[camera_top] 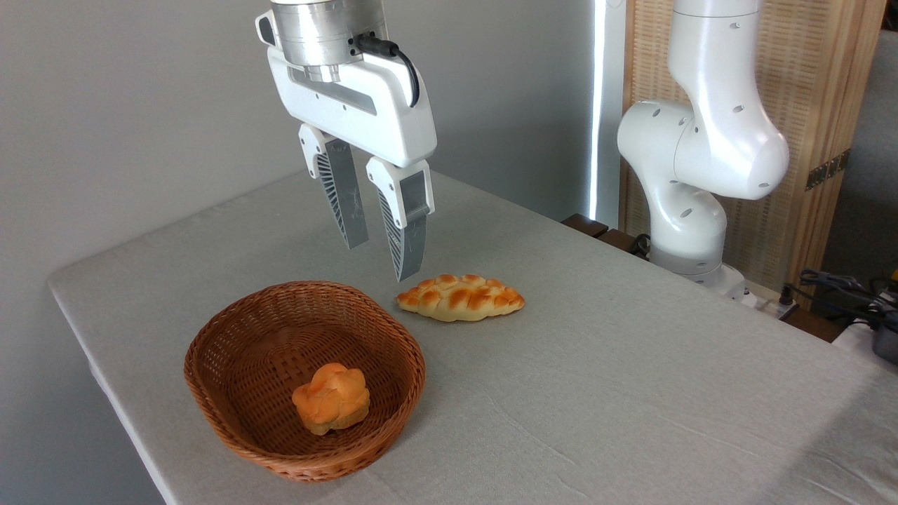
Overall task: Put bread into the basket
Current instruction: 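Lower the open gripper down onto the braided golden bread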
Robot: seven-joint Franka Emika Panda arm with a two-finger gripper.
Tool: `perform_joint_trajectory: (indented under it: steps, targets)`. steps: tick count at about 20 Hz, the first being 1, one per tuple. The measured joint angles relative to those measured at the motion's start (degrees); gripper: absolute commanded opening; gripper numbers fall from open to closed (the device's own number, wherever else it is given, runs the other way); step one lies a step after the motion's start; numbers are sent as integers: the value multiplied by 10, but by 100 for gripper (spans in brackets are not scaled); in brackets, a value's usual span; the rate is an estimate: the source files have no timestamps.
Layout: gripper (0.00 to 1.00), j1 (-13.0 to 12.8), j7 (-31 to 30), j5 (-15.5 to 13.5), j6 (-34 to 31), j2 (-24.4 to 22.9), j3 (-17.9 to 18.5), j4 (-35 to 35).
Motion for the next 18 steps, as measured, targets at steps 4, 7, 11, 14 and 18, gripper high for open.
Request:
perform_joint_trajectory:
  steps: [4, 7, 11, 14, 18]
  targets:
    - [100, 0, 0, 0, 0, 2, 0, 0]
    - [100, 0, 0, 0, 0, 4, 0, 0]
    - [100, -2, 0, 0, -7, 3, -2, -7]
    - [100, -25, 26, -1, -8, -22, -3, -49]
    - [100, -76, 92, -1, 5, -113, -1, -173]
